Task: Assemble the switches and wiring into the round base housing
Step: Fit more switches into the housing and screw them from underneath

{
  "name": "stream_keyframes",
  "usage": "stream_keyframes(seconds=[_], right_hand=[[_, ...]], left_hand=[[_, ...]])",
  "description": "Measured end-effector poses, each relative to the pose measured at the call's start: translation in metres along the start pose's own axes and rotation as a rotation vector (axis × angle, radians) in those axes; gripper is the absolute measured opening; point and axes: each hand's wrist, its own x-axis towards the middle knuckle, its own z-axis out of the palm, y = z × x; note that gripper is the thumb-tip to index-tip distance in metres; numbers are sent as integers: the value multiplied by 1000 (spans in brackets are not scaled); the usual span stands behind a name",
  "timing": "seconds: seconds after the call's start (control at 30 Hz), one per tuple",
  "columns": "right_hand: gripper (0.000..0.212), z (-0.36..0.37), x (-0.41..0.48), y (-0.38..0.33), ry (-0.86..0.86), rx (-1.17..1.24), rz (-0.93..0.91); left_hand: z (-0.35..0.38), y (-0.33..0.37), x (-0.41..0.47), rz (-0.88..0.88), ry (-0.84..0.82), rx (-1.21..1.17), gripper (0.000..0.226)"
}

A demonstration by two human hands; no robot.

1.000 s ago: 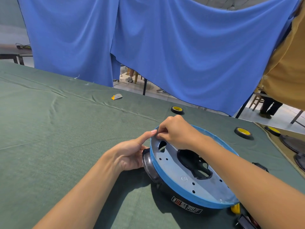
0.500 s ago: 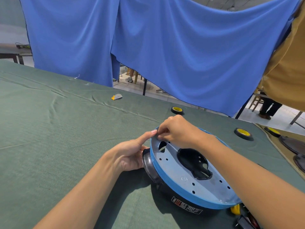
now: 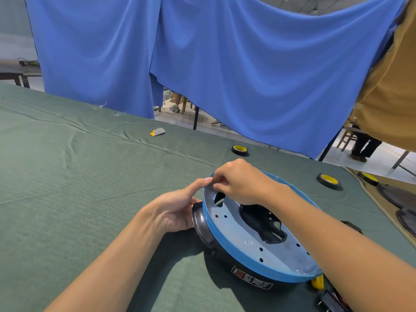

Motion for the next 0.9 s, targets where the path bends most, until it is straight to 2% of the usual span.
stream_keyframes(seconds=[0.1,0.17,0.3,0.43,0.5,0.57,0.67,0.77,0.83,0.9], right_hand=[[23,-8,-5,1,20,20,6],[24,-18,-14,7,78,57,50],[16,-35,-47,35,288,194,209],[14,-36,-85,62,572,333,408],[14,-32,-100,71,639,417,530],[16,-24,-114,78,543,386,630],[26,-8,-130,82,212,187,733],[48,6,-143,78,-126,36,790],[53,11,-150,72,-221,-30,788],[47,10,-154,67,-213,-43,801]], left_hand=[[1,0,0,12,45,11,87],[0,1,-1,20,86,15,85],[-10,8,-7,41,190,-46,71],[-16,11,-13,104,246,-217,72],[-17,11,-13,152,289,-289,72],[-13,11,-13,210,347,-338,67],[-1,7,-11,292,421,-355,58],[14,0,-9,363,419,-356,44],[23,-6,-7,391,399,-351,35],[29,-11,-5,397,392,-380,29]])
